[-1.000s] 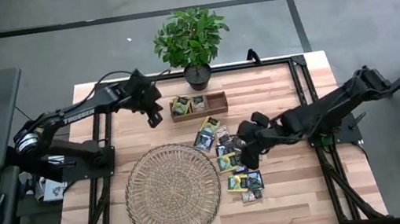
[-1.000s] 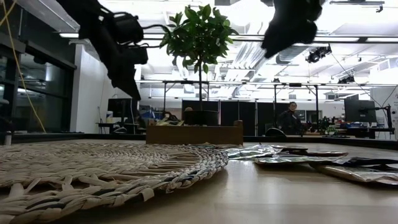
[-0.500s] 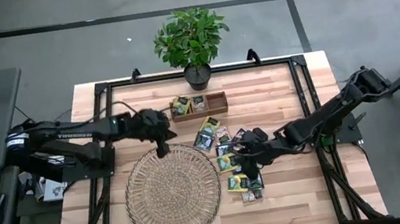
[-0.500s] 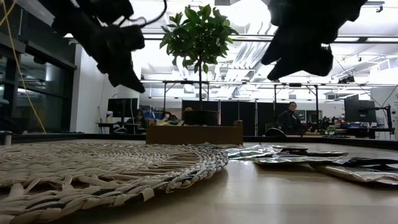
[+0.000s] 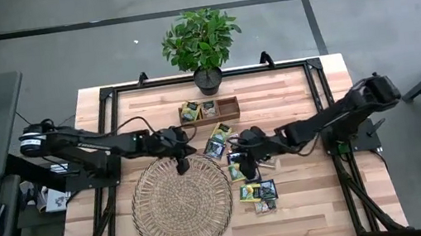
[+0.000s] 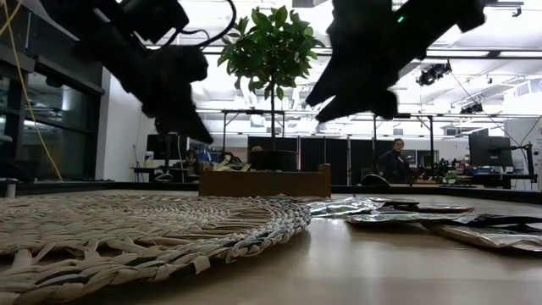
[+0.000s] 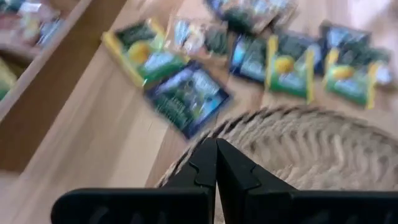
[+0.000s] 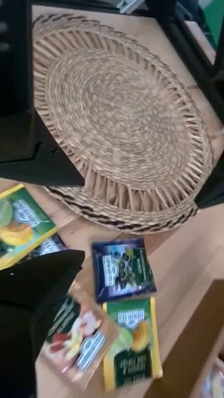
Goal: Pick & Place Tea
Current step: Put the blue tea bag into the right section of the wooden organizer
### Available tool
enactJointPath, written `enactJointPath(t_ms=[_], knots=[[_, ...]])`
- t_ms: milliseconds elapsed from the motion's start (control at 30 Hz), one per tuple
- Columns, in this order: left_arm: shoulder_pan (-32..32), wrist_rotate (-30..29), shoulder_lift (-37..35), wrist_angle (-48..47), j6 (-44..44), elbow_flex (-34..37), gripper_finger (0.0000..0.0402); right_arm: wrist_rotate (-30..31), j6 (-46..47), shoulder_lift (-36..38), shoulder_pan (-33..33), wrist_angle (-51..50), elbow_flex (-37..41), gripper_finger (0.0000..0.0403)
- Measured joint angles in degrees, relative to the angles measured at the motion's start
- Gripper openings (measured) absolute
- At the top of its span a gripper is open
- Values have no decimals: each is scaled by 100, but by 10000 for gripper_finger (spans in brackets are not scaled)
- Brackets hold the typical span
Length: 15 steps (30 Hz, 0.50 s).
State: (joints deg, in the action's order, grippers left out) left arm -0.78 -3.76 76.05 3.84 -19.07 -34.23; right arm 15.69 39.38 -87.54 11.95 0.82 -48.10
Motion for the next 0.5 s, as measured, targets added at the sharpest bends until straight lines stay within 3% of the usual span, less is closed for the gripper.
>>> enactJointPath(t_ms=[200, 300, 433, 500], knots=[[2, -115, 439, 383, -319, 0, 0, -150, -415, -652, -281, 101, -231, 152], [7, -70, 582, 466, -369, -4, 0, -390, -732, -944, -405, 155, -379, 110], [14, -43, 658, 699, -371, -6, 0, -582, -905, -1174, -514, 166, -522, 24], [87, -43, 663, 677, -383, -4, 0, -546, -975, -1203, -542, 158, -542, 10]])
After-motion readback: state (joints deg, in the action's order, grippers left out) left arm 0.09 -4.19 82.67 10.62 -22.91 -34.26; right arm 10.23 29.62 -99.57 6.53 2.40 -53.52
